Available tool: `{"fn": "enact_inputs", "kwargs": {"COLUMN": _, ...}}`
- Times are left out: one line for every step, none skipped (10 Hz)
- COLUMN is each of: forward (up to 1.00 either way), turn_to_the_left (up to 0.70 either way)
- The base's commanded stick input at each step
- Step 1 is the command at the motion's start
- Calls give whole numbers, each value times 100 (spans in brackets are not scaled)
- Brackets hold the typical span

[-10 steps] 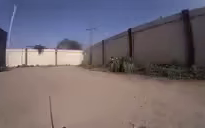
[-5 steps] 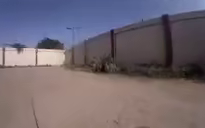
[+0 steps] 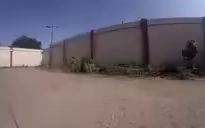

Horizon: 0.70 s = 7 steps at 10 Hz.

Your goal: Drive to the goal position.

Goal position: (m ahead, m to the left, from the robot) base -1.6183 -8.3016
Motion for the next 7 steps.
{"fn": "enact_inputs", "kwargs": {"forward": 0, "turn_to_the_left": -45}}
{"fn": "enact_inputs", "kwargs": {"forward": 0, "turn_to_the_left": -45}}
{"fn": "enact_inputs", "kwargs": {"forward": 0, "turn_to_the_left": -45}}
{"fn": "enact_inputs", "kwargs": {"forward": 0, "turn_to_the_left": -45}}
{"fn": "enact_inputs", "kwargs": {"forward": 0, "turn_to_the_left": -45}}
{"fn": "enact_inputs", "kwargs": {"forward": 0, "turn_to_the_left": -45}}
{"fn": "enact_inputs", "kwargs": {"forward": 0, "turn_to_the_left": -45}}
